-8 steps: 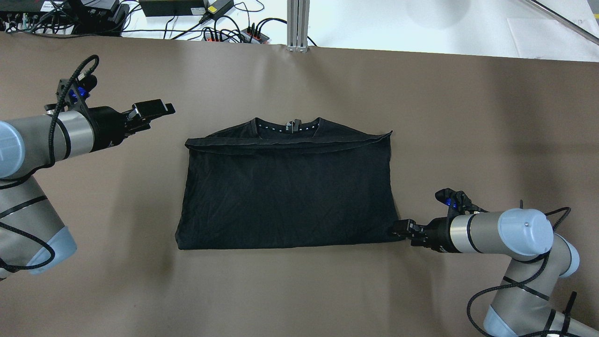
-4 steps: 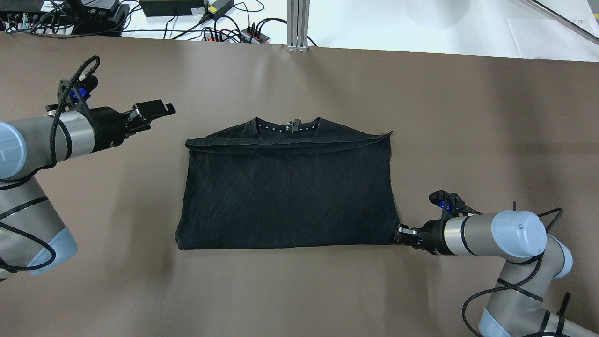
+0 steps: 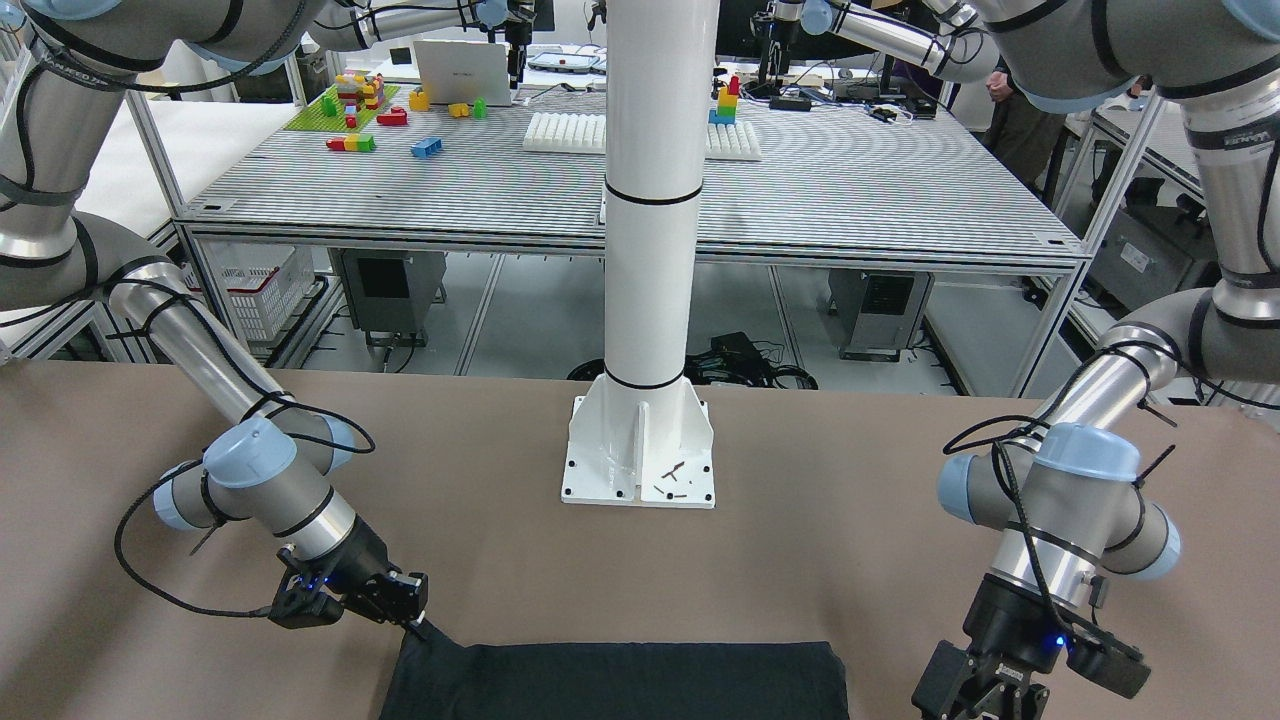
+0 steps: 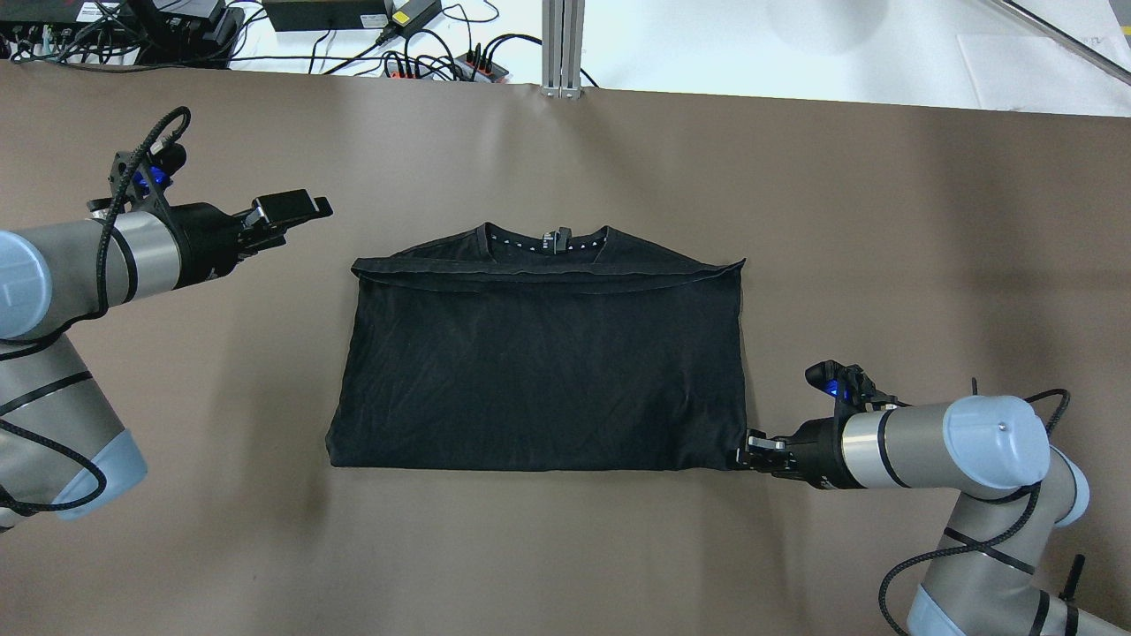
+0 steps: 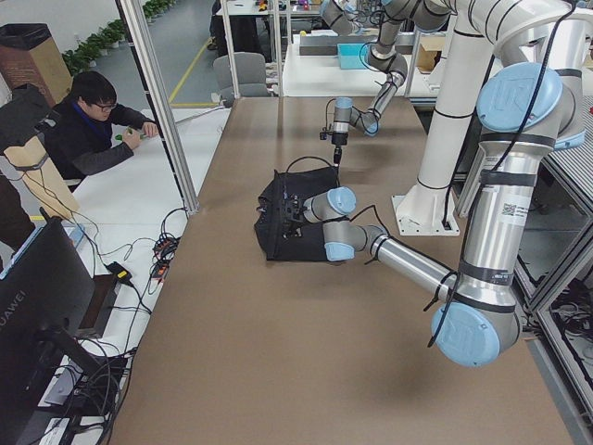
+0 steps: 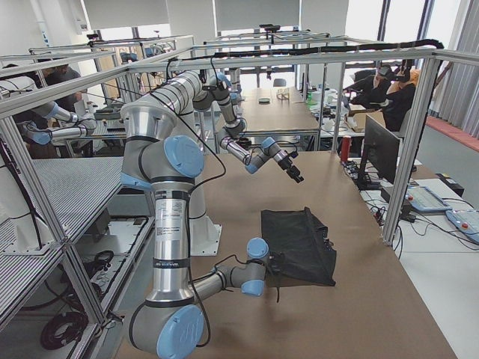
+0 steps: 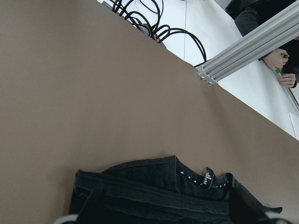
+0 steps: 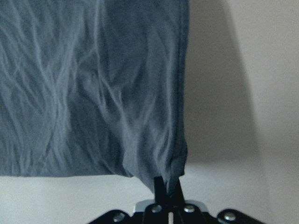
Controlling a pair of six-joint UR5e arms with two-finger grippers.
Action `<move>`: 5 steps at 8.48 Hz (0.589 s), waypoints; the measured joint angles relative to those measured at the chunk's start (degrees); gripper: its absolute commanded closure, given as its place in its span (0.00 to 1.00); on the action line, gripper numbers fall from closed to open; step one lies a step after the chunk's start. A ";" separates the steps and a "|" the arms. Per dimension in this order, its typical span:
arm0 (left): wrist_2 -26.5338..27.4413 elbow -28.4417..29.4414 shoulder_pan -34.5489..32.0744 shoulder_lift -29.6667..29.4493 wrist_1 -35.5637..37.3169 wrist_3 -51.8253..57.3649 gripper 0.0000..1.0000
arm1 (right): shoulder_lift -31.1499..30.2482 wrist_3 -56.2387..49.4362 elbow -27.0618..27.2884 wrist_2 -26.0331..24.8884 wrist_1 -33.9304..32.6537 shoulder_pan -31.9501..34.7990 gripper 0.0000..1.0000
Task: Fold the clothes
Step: 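Grasp the shirt corner with the right gripper and lift it, rotating the shirt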
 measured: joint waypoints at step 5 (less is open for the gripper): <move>3.01 -0.06 0.03 0.07 0.07 1.82 0.06 | -1.06 1.81 12.96 3.91 1.27 -11.01 0.98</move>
